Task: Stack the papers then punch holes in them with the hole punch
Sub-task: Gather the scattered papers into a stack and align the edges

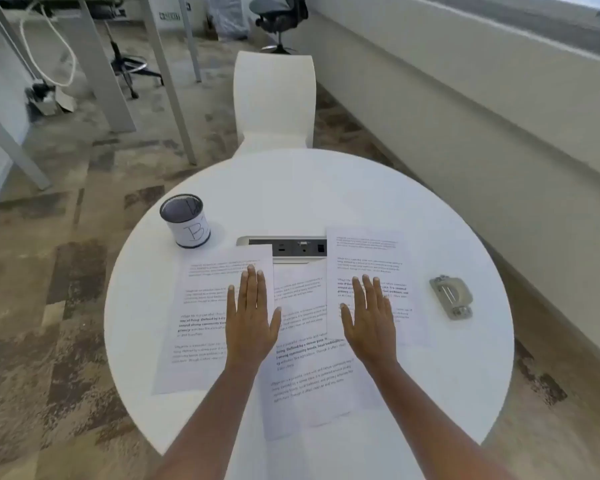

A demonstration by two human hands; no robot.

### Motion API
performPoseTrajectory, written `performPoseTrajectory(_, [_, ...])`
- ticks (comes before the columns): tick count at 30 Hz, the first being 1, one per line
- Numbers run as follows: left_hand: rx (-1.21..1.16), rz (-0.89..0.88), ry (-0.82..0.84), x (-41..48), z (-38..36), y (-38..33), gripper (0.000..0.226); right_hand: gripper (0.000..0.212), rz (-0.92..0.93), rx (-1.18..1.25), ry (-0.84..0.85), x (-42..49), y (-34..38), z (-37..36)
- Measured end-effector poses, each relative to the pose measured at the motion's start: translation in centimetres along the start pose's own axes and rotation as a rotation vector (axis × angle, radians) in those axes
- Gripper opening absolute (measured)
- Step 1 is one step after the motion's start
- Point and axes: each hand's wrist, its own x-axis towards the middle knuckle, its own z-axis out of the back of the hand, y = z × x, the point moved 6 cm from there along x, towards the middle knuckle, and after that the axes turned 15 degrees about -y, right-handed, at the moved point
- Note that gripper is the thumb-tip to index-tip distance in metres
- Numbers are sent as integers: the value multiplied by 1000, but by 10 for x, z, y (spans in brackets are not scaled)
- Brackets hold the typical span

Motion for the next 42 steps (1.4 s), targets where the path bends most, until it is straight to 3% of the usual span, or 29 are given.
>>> performPoseTrajectory(5, [2, 51, 100, -30, -18, 7, 77, 52, -41, -26, 49, -23, -6, -23])
performPoseTrajectory(10, [6, 91, 309, -53, -43, 12, 61, 54, -57, -62, 160, -42, -12, -47])
performPoseTrajectory(14, [-22, 139, 410, -71, -64, 22, 67, 53, -73, -61, 172, -53, -13, -53])
performPoseTrajectory(17, [-14, 133, 397, -67, -58, 20, 63, 46, -69, -83, 133, -52, -9, -50])
performPoseTrajectory(24, [-47, 141, 373, -64, -55, 20, 63, 55, -40, -141, 144, -51, -5, -48])
performPoseTrajectory(29, [-91, 164, 393, -61, -58, 25, 65, 41, -23, -152, 130, -48, -2, -48])
performPoseTrajectory(35, [-9, 301, 328, -40, -50, 68, 62, 30, 82, 121, 47, -39, 42, -43])
performPoseTrajectory(37, [27, 411, 324, -34, -46, 91, 62, 28, 1, 211, 92, -41, 59, -49])
performPoseTrajectory(40, [19, 632, 317, -33, -39, 120, 62, 34, -339, 393, 299, -51, 75, -72])
performPoseTrajectory(42, [-6, 781, 304, -37, -35, 134, 62, 37, -465, 458, 396, -58, 86, -82])
